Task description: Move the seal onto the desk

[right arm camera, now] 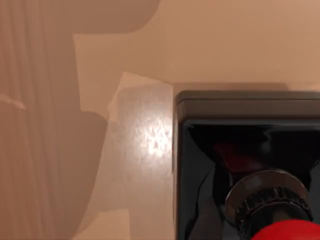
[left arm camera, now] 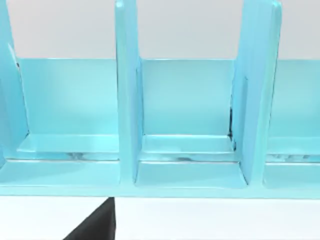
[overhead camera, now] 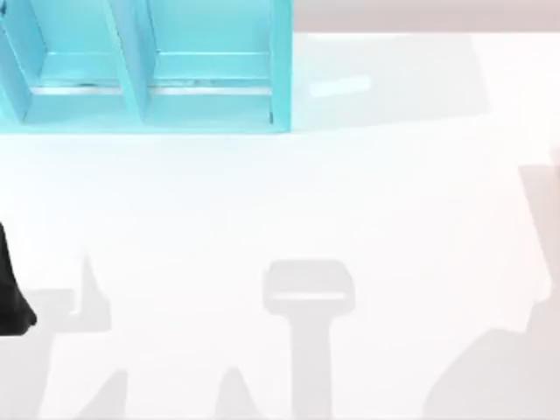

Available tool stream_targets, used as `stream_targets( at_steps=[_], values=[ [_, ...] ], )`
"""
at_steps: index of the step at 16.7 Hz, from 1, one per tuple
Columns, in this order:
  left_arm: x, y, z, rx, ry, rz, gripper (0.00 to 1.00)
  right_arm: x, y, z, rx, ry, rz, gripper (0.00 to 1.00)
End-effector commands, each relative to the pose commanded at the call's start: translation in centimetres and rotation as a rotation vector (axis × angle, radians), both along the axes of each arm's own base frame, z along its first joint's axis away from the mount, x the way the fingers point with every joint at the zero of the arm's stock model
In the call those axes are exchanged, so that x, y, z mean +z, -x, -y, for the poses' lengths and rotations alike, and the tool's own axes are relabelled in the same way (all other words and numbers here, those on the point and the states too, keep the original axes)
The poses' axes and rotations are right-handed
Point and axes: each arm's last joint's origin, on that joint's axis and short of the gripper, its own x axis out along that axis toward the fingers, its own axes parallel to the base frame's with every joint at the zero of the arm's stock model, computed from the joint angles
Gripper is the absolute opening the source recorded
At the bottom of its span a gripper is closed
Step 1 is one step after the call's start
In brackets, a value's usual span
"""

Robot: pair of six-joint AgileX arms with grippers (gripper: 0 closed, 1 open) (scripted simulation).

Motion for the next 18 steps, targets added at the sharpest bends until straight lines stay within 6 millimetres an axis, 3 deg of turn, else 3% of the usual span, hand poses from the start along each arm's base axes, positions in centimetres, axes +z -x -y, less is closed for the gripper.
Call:
stream_targets(
  at_steps=[5,8,10,12,18],
  values=[
    [0.0,0.0,0.0,0.000,0.000,0.000,1.00,6.1,-1.7,-6.1,-0.001,-0.008,-0.024,0.00],
    [0.0,0.0,0.0,0.000,0.000,0.000,1.00,10.3,-1.0,-10.9,0.001,-0.007,-0.035,0.00],
    [0.0,0.0,0.0,0.000,0.000,0.000,1.00,12.7,-0.1,-13.1,0.001,-0.003,-0.019,0.00],
    [0.0,0.0,0.0,0.000,0.000,0.000,1.00,13.9,0.5,-14.1,0.001,-0.002,-0.005,0.00],
    [0.0,0.0,0.0,0.000,0.000,0.000,1.00,13.8,0.1,-14.4,-0.004,-0.004,-0.005,0.00]
  ],
)
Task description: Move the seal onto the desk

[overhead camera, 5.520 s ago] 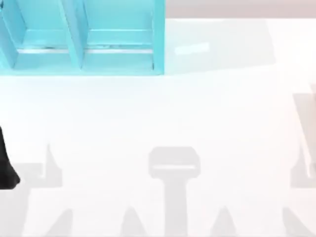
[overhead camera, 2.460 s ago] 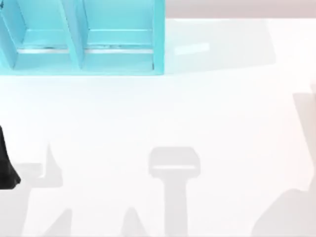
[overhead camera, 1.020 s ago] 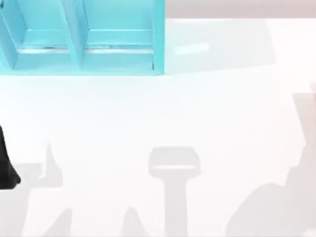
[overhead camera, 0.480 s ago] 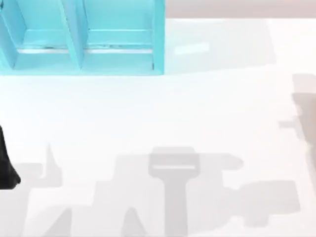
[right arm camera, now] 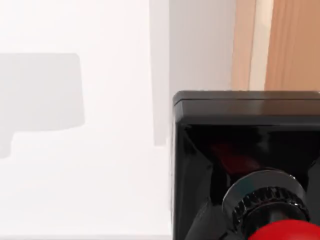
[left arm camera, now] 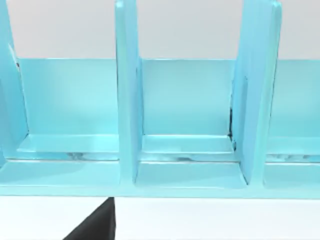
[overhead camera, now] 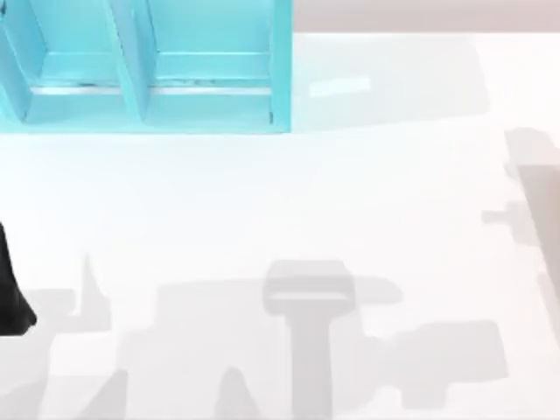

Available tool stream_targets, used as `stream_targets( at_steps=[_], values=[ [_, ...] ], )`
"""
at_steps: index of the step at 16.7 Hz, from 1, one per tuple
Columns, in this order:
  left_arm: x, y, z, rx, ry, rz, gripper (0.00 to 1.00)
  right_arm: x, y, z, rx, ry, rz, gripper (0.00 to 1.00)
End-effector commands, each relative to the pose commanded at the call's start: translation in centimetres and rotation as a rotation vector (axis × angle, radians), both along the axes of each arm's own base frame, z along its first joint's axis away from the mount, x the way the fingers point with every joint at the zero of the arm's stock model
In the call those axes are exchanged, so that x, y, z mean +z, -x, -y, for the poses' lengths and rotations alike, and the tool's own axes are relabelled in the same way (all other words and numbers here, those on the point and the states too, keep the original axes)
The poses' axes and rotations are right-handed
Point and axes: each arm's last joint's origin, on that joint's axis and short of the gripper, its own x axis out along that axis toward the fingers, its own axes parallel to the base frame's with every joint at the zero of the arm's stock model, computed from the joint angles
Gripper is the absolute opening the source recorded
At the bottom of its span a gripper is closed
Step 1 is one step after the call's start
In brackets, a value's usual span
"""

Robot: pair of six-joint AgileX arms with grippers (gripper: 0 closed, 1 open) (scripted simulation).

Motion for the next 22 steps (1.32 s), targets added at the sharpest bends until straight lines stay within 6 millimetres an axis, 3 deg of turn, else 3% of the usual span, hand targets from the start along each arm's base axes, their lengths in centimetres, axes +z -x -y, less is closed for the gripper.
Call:
stream_targets(
  at_steps=[2,5,9,11,13,15,20,22],
  values=[
    [0.0,0.0,0.0,0.000,0.000,0.000,1.00,-0.2,-1.5,-1.6,0.000,0.000,0.008,0.00],
    [0.0,0.0,0.0,0.000,0.000,0.000,1.00,-1.8,-5.1,-6.2,-0.001,0.003,0.000,0.00],
    [0.0,0.0,0.0,0.000,0.000,0.000,1.00,-6.6,-8.9,-15.5,-0.001,0.014,-0.029,0.00],
    [0.0,0.0,0.0,0.000,0.000,0.000,1.00,-8.7,-9.2,-20.3,-0.001,0.015,-0.021,0.00],
    [0.0,0.0,0.0,0.000,0.000,0.000,1.00,-10.2,-9.0,-23.8,-0.001,0.010,-0.006,0.00],
    [0.0,0.0,0.0,0.000,0.000,0.000,1.00,-10.8,-8.9,-25.4,0.000,0.005,0.004,0.00],
    [0.0,0.0,0.0,0.000,0.000,0.000,1.00,-11.0,-8.9,-25.3,-0.005,0.005,-0.002,0.00],
    [0.0,0.0,0.0,0.000,0.000,0.000,1.00,-12.0,-8.9,-25.3,-0.006,0.005,0.000,0.00]
  ],
)
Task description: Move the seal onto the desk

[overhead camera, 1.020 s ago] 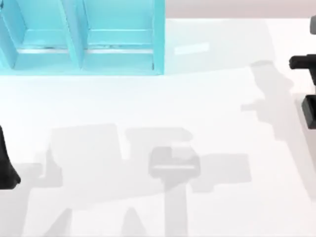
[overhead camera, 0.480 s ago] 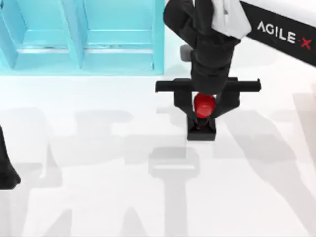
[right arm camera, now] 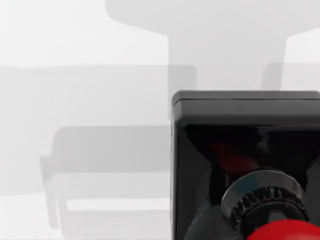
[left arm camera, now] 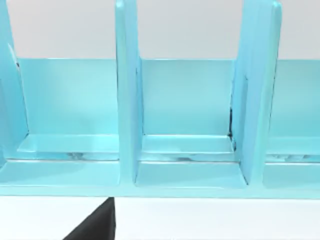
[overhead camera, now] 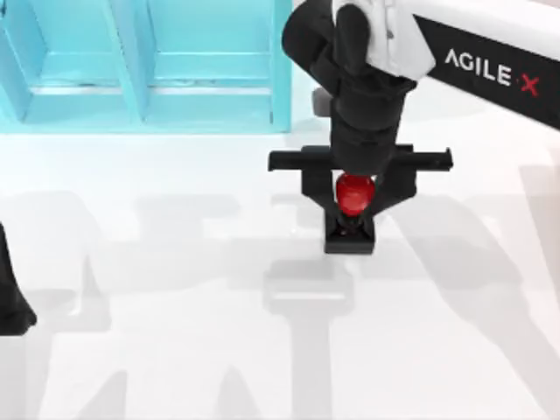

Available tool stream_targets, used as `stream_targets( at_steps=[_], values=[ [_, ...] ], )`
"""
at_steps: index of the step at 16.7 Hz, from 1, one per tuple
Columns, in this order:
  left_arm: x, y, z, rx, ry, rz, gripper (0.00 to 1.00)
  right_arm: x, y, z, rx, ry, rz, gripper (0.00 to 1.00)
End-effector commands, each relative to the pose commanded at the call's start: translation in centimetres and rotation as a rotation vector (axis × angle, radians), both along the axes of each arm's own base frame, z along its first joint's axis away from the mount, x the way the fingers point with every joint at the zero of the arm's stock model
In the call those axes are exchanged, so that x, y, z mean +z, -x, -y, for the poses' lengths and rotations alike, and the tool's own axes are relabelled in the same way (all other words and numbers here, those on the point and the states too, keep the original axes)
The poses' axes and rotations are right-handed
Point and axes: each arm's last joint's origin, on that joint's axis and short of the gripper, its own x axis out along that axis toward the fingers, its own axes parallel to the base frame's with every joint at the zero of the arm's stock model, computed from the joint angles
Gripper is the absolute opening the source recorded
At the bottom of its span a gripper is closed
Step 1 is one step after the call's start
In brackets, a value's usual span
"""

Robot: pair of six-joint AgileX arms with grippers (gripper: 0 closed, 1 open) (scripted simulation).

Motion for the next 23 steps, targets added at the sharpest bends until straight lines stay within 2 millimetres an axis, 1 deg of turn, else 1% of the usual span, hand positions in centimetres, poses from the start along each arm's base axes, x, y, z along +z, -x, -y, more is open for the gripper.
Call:
stream_targets(
  at_steps=[4,5,8,21,22,23],
  values=[
    [0.0,0.0,0.0,0.000,0.000,0.000,1.00,-3.0,0.0,-0.2,0.005,-0.001,0.005,0.00],
    [0.0,0.0,0.0,0.000,0.000,0.000,1.00,-3.3,0.1,-0.2,0.005,0.000,0.005,0.00],
    [0.0,0.0,0.0,0.000,0.000,0.000,1.00,-3.3,0.1,-0.2,0.005,0.000,0.004,0.00],
    [0.0,0.0,0.0,0.000,0.000,0.000,1.00,-3.3,0.1,-0.2,0.005,0.000,0.004,0.98],
    [0.0,0.0,0.0,0.000,0.000,0.000,1.00,-3.3,0.1,-0.2,0.005,0.000,0.004,1.00],
    [0.0,0.0,0.0,0.000,0.000,0.000,1.00,-3.3,0.1,-0.2,0.005,0.000,0.004,1.00]
  ],
)
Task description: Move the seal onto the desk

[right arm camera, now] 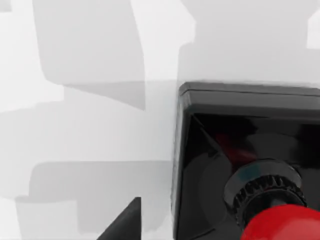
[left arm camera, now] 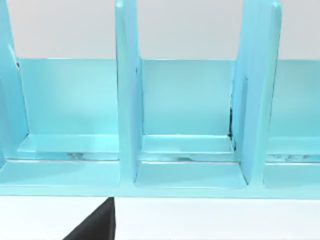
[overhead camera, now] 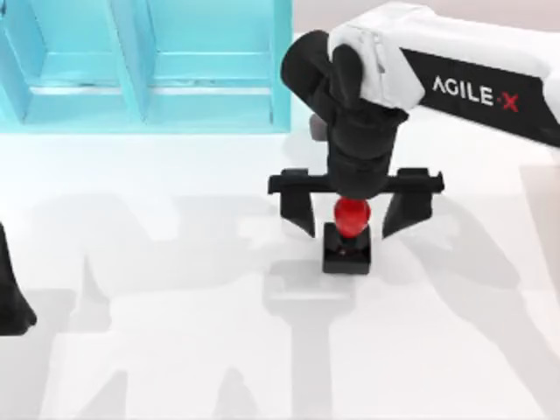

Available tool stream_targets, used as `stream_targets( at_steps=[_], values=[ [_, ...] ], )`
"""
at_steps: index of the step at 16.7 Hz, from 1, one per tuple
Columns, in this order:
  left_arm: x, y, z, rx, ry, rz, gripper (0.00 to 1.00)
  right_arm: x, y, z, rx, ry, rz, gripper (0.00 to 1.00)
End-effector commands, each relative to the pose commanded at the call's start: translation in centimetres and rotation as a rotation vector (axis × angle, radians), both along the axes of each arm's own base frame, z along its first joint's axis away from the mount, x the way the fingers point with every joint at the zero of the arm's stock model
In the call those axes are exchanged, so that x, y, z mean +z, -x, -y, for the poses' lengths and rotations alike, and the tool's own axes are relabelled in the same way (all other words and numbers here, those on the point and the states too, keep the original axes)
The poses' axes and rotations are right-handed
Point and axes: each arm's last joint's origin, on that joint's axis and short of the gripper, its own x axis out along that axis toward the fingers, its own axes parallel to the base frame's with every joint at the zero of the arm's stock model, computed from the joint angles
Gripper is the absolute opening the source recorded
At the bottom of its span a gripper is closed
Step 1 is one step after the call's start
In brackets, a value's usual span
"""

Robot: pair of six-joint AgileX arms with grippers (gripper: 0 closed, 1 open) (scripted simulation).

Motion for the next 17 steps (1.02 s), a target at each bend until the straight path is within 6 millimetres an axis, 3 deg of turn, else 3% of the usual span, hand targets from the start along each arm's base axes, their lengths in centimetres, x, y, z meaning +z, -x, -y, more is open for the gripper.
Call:
stream_targets(
  at_steps=[11,14,17],
  values=[
    [0.0,0.0,0.0,0.000,0.000,0.000,1.00,0.6,-0.4,-0.3,-0.005,0.014,-0.018,1.00],
    [0.0,0.0,0.0,0.000,0.000,0.000,1.00,2.6,-1.1,-0.9,-0.005,0.028,-0.035,1.00],
    [0.0,0.0,0.0,0.000,0.000,0.000,1.00,6.3,-1.7,-1.5,-0.004,0.014,-0.023,1.00]
  ],
)
